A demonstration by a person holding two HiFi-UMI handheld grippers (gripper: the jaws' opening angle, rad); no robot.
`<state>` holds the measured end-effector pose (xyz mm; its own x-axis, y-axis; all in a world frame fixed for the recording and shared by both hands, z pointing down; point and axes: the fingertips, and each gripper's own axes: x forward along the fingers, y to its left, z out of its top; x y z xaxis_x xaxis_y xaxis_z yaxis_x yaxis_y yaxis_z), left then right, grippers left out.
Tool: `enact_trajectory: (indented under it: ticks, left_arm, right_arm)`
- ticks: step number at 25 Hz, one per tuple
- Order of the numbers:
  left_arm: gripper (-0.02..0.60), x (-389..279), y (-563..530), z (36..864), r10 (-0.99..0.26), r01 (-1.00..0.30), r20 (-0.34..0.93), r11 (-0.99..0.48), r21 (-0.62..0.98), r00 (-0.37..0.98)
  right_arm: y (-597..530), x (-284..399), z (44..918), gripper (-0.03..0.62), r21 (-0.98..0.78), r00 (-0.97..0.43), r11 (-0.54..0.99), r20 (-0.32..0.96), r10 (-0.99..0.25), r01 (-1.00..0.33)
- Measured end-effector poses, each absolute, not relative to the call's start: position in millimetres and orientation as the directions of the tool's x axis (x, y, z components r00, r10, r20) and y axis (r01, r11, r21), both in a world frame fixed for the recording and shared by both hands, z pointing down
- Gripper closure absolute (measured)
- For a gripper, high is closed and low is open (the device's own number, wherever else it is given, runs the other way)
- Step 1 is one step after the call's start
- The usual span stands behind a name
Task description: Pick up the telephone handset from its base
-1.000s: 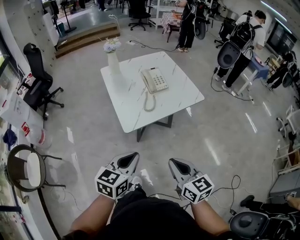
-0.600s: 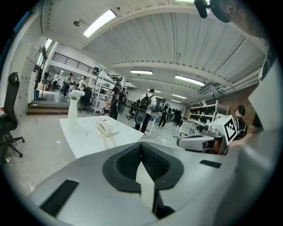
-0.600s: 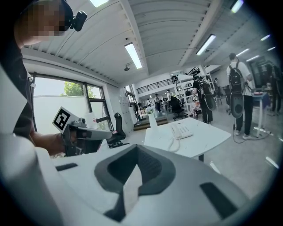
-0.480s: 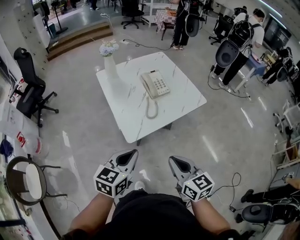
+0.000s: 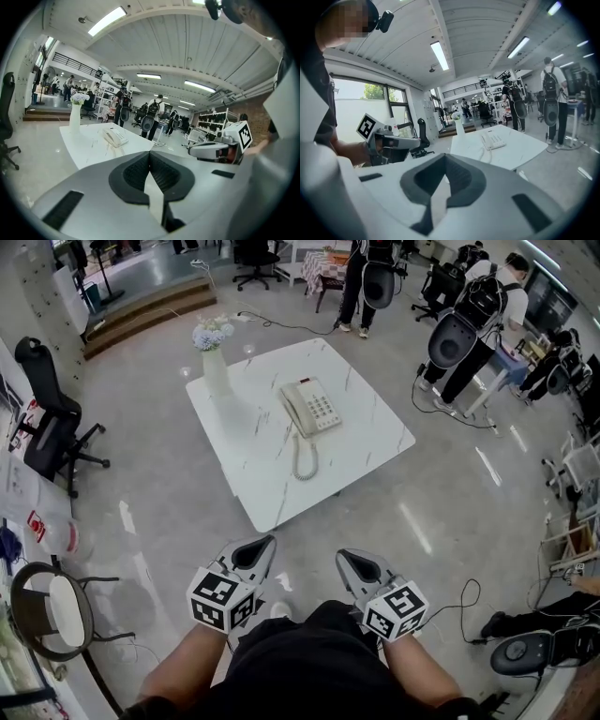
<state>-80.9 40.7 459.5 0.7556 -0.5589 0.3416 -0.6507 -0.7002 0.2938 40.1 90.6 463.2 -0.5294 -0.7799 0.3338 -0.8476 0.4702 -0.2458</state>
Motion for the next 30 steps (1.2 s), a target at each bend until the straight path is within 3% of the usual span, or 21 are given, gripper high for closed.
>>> enact_trajectory:
  ticks: [12, 30]
  left_arm:
    - [0.578, -72, 9, 471, -0.582, -0.679, 0.356, -0.671, 0.298, 0.731]
    - [0.578, -23, -119, 452, -0.688, -0.78, 0.369, -0.569, 0.259, 0.625]
  right_arm:
    - [53, 51, 472, 0.592, -0.252, -0.562, 0.503, 0.34, -0.754, -0.827]
    - [-105, 101, 457, 0.592, -0.27, -0.676, 0.619, 0.291, -0.677, -0.737]
